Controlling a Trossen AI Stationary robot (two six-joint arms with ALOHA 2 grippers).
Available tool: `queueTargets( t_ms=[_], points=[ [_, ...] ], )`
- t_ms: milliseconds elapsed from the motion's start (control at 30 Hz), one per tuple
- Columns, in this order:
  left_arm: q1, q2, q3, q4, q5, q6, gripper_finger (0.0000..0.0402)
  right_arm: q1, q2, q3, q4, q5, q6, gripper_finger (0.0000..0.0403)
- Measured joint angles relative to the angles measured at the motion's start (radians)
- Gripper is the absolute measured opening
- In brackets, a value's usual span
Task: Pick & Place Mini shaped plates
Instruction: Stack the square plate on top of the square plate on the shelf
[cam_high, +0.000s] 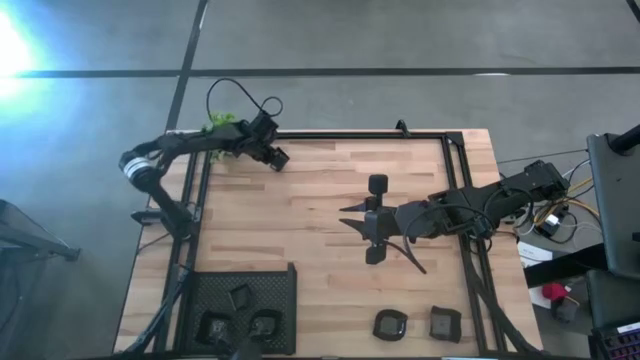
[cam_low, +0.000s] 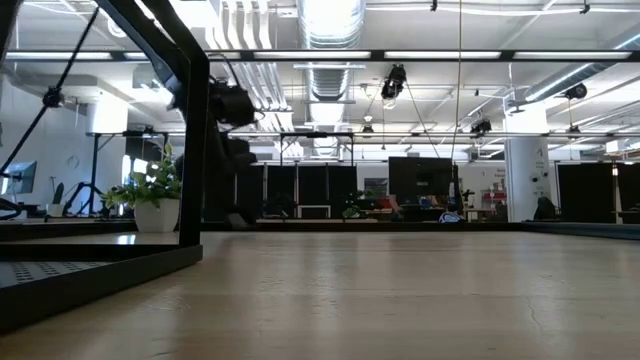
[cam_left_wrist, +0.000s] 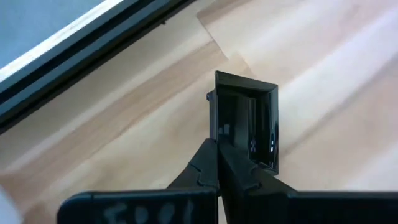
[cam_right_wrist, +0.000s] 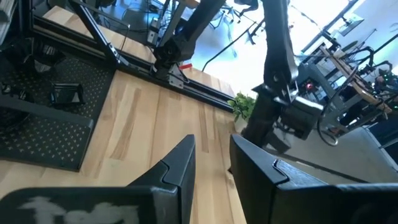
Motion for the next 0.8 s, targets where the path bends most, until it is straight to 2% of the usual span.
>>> queueTargets(
  t_ms=[200,400,800],
  points=[
    [-0.052,-0.151,-0.012,-0.12,-0.029,0.021,0.0001,0.0,0.0,0.0,0.0,0.0,0.0,0.0095],
    [-0.141,-0.339,-0.077,-0.239,-0.039,-0.014,0.0001,0.0,0.0,0.0,0.0,0.0,-0.003,0.0095],
    [-0.456,-0.66,-0.238,-0.376,-0.036,-0.241,0.0,0.0,0.0,0.0,0.0,0.0,-0.008,0.0095]
  ],
)
